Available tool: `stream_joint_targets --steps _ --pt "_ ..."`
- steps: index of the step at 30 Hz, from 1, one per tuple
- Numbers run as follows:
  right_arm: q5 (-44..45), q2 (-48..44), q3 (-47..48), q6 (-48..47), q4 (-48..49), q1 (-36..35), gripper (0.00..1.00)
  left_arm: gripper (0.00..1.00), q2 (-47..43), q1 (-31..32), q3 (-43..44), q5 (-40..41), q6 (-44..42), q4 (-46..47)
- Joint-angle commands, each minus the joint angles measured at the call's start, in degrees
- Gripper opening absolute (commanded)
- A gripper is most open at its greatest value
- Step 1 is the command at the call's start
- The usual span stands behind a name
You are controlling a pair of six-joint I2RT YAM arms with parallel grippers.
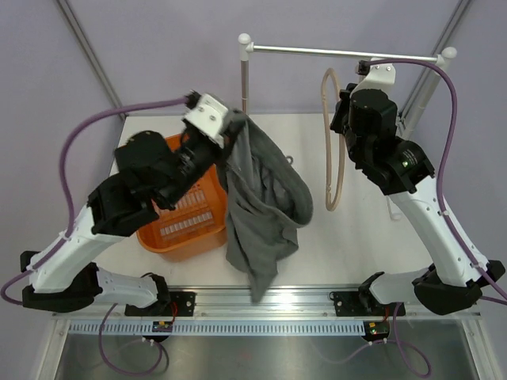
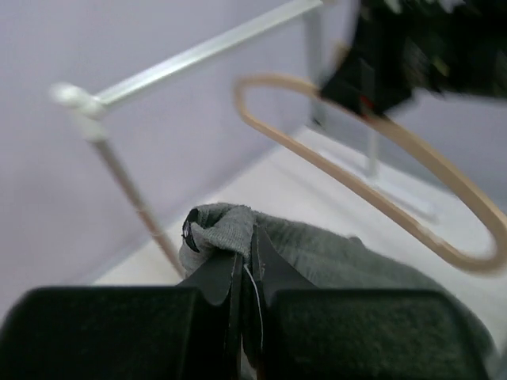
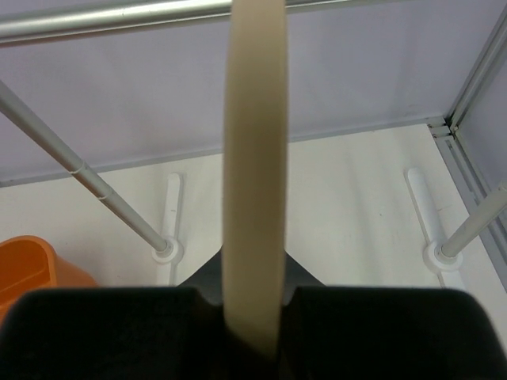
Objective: Remove the shorts from the hanger
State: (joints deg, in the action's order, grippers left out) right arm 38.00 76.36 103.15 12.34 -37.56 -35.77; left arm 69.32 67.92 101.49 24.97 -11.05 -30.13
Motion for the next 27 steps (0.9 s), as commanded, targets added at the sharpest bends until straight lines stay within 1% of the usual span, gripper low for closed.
stream_joint_targets --steps 1,2,3,4,5,6,7,8,11,13,15,16,18,19,20,22,23,25,26,27 --pt "-0.7 -3.3 -0.2 0.1 -0.3 0.4 0.0 0.0 -0.9 -3.1 10.0 10.5 -9.8 15.9" --pt "-0.9 -4.0 -0.8 0.1 -0.2 0.4 0.0 0.0 -0.6 -3.2 12.5 12.1 -14.6 18.2" --pt "-0.9 -4.2 -1.1 0.1 -0.2 0.4 0.0 0.0 -0.7 -3.3 13.1 15.2 -17.0 21.0" --pt "-0.9 -4.2 -1.6 -0.1 -0.4 0.3 0.0 0.0 -0.9 -3.4 13.6 16.2 -19.3 25.9" --pt "-0.8 -3.9 -1.7 -0.5 -0.7 0.5 0.0 0.0 -1.0 -3.4 14.0 17.1 -23.0 28.3" --pt "-0.7 -3.6 -1.6 -0.6 -0.9 0.5 0.0 0.0 -2.0 -3.5 13.7 18.2 -24.7 30.8" --pt "-0.8 -3.3 -1.6 -0.8 -1.5 0.5 0.0 0.0 -2.6 -3.5 13.2 18.5 -26.5 36.3" --pt "-0.9 -3.2 -1.6 -0.9 -1.5 0.5 0.0 0.0 -3.3 -3.5 11.8 18.9 -29.3 38.7" --pt "-1.8 -3.5 -1.7 -0.9 -1.6 0.5 0.0 0.0 -4.9 -3.8 11.3 19.4 -32.2 41.3" --pt "-2.1 -3.7 -2.0 -0.9 -1.6 0.6 0.0 0.0 -5.8 -4.2 9.0 21.3 -32.7 42.1" --pt "-2.2 -4.0 -2.5 -0.9 -1.5 0.5 0.0 0.0 -7.3 -5.0 4.9 21.3 -31.0 42.5" --pt "-2.2 -4.2 -3.2 -0.8 -1.3 0.5 0.0 0.0 -8.9 -5.3 0.4 21.4 -29.9 41.9" --pt "-2.1 -5.3 -4.8 -0.6 -1.0 0.5 0.0 0.0 -10.3 -6.8 -4.1 22.5 -25.8 41.3" --pt "-2.1 -5.5 -5.3 -0.4 -1.0 0.4 0.0 0.0 -11.2 -7.8 -9.2 22.6 -23.8 40.2" --pt "-2.2 -6.3 -5.9 0.1 -0.9 0.5 0.0 0.0 -13.1 -9.9 -11.8 22.0 -18.5 39.4" --pt "-2.6 -7.2 -7.3 0.6 -0.8 0.5 0.0 0.0 -14.7 -12.3 -16.7 20.5 -12.5 36.0" --pt "-2.8 -8.1 -7.7 0.9 -0.9 0.4 0.0 0.0 -15.7 -13.4 -21.0 20.3 -7.4 35.0" --pt "-3.1 -8.9 -8.5 1.2 -1.3 0.5 0.0 0.0 -16.0 -16.2 -24.3 18.7 -2.4 31.3" --pt "-3.3 -9.6 -8.7 1.2 -1.4 0.5 0.0 0.0 -16.0 -16.8 -26.9 18.4 1.1 30.5" --pt "-3.4 -10.1 -8.8 1.4 -1.6 0.4 0.0 0.0 -15.4 -17.6 -27.8 18.5 2.5 30.2"
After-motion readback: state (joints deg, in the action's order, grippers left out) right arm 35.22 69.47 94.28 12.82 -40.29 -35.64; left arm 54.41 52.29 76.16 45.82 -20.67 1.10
